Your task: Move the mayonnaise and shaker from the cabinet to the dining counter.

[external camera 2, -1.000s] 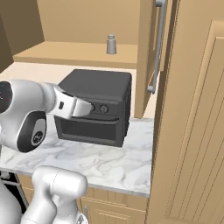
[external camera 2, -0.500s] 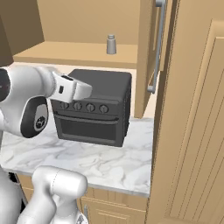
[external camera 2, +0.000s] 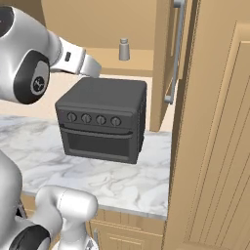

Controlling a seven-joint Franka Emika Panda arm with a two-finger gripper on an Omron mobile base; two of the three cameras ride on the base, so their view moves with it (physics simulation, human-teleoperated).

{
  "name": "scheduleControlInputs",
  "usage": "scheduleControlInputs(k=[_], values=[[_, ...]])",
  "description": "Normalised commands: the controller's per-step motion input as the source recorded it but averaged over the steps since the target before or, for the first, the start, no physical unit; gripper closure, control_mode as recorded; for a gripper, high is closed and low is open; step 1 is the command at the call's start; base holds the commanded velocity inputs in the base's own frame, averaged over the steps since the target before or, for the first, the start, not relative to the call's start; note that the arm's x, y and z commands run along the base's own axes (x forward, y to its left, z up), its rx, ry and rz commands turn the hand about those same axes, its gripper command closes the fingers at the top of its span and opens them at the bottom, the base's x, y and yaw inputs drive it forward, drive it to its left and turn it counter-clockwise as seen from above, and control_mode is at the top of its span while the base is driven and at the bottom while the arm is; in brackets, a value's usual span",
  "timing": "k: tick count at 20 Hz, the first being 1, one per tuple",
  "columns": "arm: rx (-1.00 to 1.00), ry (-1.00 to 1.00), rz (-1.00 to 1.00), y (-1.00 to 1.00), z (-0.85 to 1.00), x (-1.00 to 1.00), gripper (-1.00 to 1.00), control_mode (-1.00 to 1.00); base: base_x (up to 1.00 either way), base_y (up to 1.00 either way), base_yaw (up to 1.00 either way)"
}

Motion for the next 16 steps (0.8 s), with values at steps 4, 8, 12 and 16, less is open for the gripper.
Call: scheduleControlInputs(k=[4,8,12,16], values=[[-0.07,0.08,0.04,0.00,0.08,0.32,-1.00,-1.00,0.00,0.00,0.00],[-0.04,0.00,0.14,-0.07,-0.17,0.36,-1.00,-1.00,0.00,0.00,0.00],[-0.05,-0.04,0.14,-0.05,-0.20,0.40,-1.00,-1.00,0.00,0.00,0.00],[-0.06,0.00,0.12,-0.14,-0.13,0.46,-1.00,-1.00,0.00,0.00,0.00]])
